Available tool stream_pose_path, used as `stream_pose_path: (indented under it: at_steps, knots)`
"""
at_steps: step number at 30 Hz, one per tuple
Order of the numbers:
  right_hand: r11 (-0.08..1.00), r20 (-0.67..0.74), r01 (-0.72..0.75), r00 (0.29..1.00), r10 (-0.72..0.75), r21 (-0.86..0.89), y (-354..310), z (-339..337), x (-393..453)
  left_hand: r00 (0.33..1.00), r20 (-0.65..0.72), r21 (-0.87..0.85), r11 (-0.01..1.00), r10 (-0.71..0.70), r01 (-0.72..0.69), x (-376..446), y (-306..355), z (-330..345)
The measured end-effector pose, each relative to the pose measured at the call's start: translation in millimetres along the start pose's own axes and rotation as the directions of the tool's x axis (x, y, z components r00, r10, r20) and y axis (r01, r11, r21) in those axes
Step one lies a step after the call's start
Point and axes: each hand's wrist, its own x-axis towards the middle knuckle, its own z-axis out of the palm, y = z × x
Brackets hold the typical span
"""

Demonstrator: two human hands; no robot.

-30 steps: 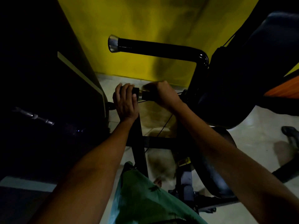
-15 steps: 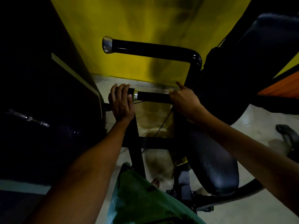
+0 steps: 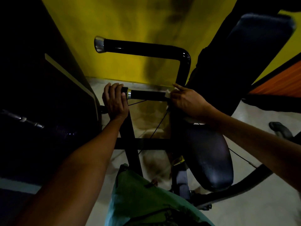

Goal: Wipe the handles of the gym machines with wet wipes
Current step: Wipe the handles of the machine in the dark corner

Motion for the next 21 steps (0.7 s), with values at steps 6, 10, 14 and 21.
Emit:
stream_pose_path:
  at_steps: [6, 10, 14, 21]
  knots:
    - [0.879, -0.238, -0.248, 0.9, 0.365, 0.407, 8.8, -27.3, -5.1, 0.988, 0.151, 0.098, 0.995, -0.029, 0.014, 1.7, 4.1, -14.0]
    - [0.653, -0.397, -0.409, 0.551, 0.734, 0.637, 36.1, -56.7, 14.1, 0.961, 0.259, 0.14, 0.988, -0.097, 0.062, 4.3, 12.7, -26.3]
    - [0.412, -0.115, -0.488, 0.528, 0.841, 0.77, 51.5, -52.8, 23.2, 0.928, 0.35, 0.174, 0.982, -0.127, 0.069, 6.8, 16.9, -34.9]
    - [-0.055, 0.182, -0.428, 0.263, 0.948, 0.902, 12.6, -26.8, 4.2, 0.891, 0.435, 0.177, 0.983, -0.13, 0.057, 11.0, 16.7, -41.5]
